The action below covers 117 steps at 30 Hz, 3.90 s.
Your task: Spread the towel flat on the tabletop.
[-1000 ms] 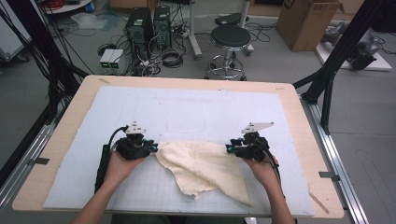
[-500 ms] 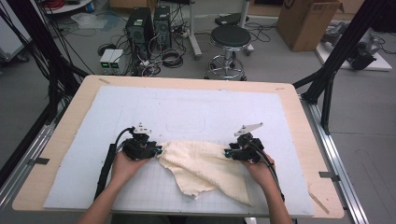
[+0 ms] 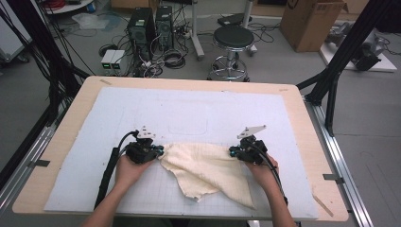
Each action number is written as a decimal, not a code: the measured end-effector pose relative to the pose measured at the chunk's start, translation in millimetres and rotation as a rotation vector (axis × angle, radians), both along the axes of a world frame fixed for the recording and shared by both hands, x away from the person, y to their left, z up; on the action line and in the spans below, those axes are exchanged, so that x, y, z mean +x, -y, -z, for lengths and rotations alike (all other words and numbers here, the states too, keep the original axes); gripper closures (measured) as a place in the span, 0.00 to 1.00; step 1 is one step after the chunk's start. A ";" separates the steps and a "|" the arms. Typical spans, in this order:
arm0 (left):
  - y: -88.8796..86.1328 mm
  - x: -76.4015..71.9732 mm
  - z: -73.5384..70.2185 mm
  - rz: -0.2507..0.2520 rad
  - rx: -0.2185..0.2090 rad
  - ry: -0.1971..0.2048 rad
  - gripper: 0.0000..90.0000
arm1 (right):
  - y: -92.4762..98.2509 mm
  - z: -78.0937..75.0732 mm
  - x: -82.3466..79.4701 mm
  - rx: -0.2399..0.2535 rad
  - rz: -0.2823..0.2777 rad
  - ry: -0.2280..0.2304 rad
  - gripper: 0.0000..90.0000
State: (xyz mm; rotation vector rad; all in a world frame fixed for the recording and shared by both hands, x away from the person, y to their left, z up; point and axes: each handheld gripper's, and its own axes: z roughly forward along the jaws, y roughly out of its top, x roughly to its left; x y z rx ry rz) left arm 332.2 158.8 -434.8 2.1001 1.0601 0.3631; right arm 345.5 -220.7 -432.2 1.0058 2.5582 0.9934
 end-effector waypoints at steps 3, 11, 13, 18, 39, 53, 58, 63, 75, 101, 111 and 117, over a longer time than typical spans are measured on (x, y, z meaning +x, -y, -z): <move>-3.6 0.2 -3.5 -0.013 -0.015 0.015 0.97 | -2.6 -1.1 -0.5 0.014 -0.010 0.005 0.95; -12.9 0.9 -10.5 -0.036 -0.042 0.039 0.97 | -3.3 -9.8 0.5 0.065 -0.004 0.033 0.96; -14.6 1.6 -12.4 -0.047 -0.053 0.049 0.97 | -4.5 -13.1 1.2 0.066 -0.008 0.044 0.96; -23.0 6.2 -21.1 -0.080 -0.081 0.073 0.97 | -7.8 -21.3 5.4 0.082 -0.005 0.069 0.96; -26.3 88.2 -47.2 -0.212 -0.138 0.117 0.81 | -10.8 -39.5 84.9 0.086 0.185 0.133 0.83; -21.4 38.7 -49.1 -0.063 -0.158 0.147 0.75 | -7.9 -60.8 45.3 0.142 0.080 0.126 0.67; -17.1 10.4 -41.5 -0.008 -0.168 0.150 0.72 | -11.6 -66.6 18.6 0.170 0.022 0.169 0.66; -11.8 -17.5 -30.9 0.047 -0.172 0.138 0.71 | -6.8 -58.8 -5.6 0.199 -0.003 0.166 0.64; 11.7 -69.3 -7.2 0.207 -0.139 0.088 0.66 | -4.3 -27.1 -54.4 0.215 -0.080 0.130 0.59; 32.5 -81.8 4.7 0.337 -0.021 0.051 0.98 | -9.9 -0.7 -71.7 0.115 -0.124 0.085 0.60; 1.4 -90.4 -6.5 0.303 -0.043 0.080 0.98 | -23.2 -4.4 -71.0 0.097 -0.167 0.068 0.79; -18.7 -98.4 -11.2 0.280 -0.050 0.100 0.98 | -25.8 -6.8 -71.7 0.103 -0.169 0.059 0.82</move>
